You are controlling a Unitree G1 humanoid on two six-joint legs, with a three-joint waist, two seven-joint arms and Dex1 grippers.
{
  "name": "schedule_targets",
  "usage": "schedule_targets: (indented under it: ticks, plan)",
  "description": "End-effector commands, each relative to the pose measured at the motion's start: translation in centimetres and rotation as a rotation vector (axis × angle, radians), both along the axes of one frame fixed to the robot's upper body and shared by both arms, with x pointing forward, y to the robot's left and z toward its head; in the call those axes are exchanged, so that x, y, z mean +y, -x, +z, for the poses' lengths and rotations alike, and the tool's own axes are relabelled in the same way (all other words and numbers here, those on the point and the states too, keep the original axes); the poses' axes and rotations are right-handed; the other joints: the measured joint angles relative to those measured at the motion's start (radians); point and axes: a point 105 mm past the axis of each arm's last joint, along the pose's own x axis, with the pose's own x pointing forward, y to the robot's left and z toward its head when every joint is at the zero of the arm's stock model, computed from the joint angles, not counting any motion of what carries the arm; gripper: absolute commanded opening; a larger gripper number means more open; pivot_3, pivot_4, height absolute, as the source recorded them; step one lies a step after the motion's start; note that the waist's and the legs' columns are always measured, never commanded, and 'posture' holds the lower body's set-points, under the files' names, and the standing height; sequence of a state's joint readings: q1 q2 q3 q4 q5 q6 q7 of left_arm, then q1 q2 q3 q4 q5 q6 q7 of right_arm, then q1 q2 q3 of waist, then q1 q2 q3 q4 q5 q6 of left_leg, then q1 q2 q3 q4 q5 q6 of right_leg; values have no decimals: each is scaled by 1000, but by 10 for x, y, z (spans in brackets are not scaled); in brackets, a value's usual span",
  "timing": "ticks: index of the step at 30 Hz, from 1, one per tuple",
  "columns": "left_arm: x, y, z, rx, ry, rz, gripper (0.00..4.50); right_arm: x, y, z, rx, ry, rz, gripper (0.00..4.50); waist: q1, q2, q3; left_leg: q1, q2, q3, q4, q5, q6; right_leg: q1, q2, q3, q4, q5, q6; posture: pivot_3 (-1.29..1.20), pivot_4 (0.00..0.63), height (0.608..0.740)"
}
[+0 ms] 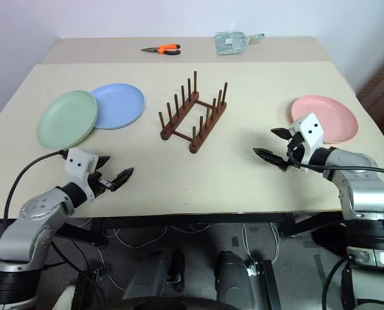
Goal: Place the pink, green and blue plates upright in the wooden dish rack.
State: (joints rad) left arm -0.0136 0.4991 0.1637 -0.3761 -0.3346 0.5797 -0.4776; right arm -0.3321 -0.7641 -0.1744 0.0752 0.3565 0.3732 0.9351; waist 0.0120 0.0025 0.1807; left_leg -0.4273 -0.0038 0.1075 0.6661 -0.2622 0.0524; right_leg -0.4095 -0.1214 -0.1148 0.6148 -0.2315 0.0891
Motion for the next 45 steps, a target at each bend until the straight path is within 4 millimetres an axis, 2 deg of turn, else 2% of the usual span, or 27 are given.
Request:
schedule_targets:
  ticks: [1,6,12,16,20,23,30,33,39,42,45]
  plan:
    - [-13,-1,8,-37,-5,-31,4429,4,-3,15,-70,3,4,4269,0,0,0,0,0,0,0,0,0,0,0,0,0,0,0,0,150,740]
    - [-33,3,2,-27,10,-68,4429,13,-3,12,-83,-3,20,4269,0,0,0,0,0,0,0,0,1,0,0,0,0,0,0,0,150,740]
    - [-83,0,-5,-23,12,-185,4429,41,7,7,-44,-36,111,4269,2,0,0,0,0,0,0,0,1,0,0,0,0,0,0,0,150,740]
    - [-112,-27,-14,-15,-33,-154,4429,64,12,5,-81,-39,116,4269,3,0,0,0,0,0,1,1,1,1,1,0,1,0,0,0,150,740]
    - [-146,-42,-24,6,-36,-211,4429,81,22,2,-88,-52,122,4269,3,0,-1,0,0,0,1,1,1,1,2,0,1,0,0,0,150,740]
    - [-170,-51,-25,25,-8,-242,4429,87,30,4,-93,-49,121,4269,8,0,-1,0,-1,0,2,1,2,1,2,-1,1,0,0,0,150,740]
    - [-199,-74,-33,65,33,-203,4429,81,34,2,-105,-18,80,4269,31,-1,-2,0,-1,0,3,-1,4,3,2,-2,0,1,1,0,150,740]
    - [-205,-77,-32,58,35,-208,3641,75,35,1,-106,-9,68,4500,30,-1,-2,0,-1,0,4,-1,5,3,1,-2,0,1,2,0,150,740]
    - [-207,-75,-27,7,-9,-284,774,62,36,-2,-97,12,40,4500,30,-1,-2,0,-1,0,4,-2,6,3,1,-2,0,1,2,0,150,740]
    - [-209,-56,-16,-76,-33,-519,765,43,35,-4,-95,36,-21,4500,27,-1,-2,0,-1,0,4,-2,5,3,1,-2,0,1,2,0,150,740]
    - [-191,-47,-14,-72,-59,-693,765,21,37,-6,-88,65,-79,4500,28,-1,-2,0,-1,0,4,-2,5,2,0,-2,0,1,1,0,150,740]
